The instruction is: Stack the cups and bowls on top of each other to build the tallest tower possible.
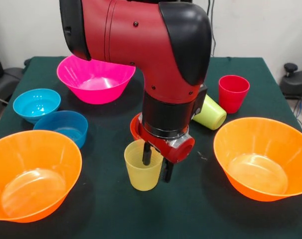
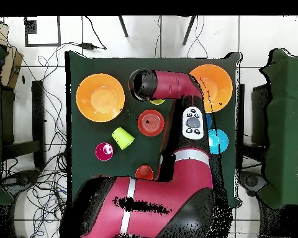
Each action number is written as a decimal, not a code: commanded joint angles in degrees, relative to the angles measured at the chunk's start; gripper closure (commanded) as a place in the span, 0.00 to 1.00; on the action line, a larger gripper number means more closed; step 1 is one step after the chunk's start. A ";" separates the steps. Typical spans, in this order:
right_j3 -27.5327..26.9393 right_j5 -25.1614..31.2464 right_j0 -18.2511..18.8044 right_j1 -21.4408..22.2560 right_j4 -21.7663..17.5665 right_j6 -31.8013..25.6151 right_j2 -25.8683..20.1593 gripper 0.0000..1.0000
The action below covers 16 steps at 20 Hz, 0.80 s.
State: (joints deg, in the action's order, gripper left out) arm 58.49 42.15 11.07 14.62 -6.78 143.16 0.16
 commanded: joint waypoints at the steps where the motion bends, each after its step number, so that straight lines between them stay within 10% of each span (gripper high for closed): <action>1: 4.55 -3.39 1.76 -2.24 -3.41 -8.70 -5.59 0.00; 6: 4.16 -3.71 1.99 -2.61 -4.05 -10.05 -6.05 0.00; 7: 4.20 -3.89 1.97 -2.59 -4.10 -9.94 -6.08 1.00; 16: 4.90 -4.33 1.86 -2.15 -4.11 -9.68 -6.19 1.00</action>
State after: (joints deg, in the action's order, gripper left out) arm 59.10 41.65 12.45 13.01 -6.78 143.16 -0.25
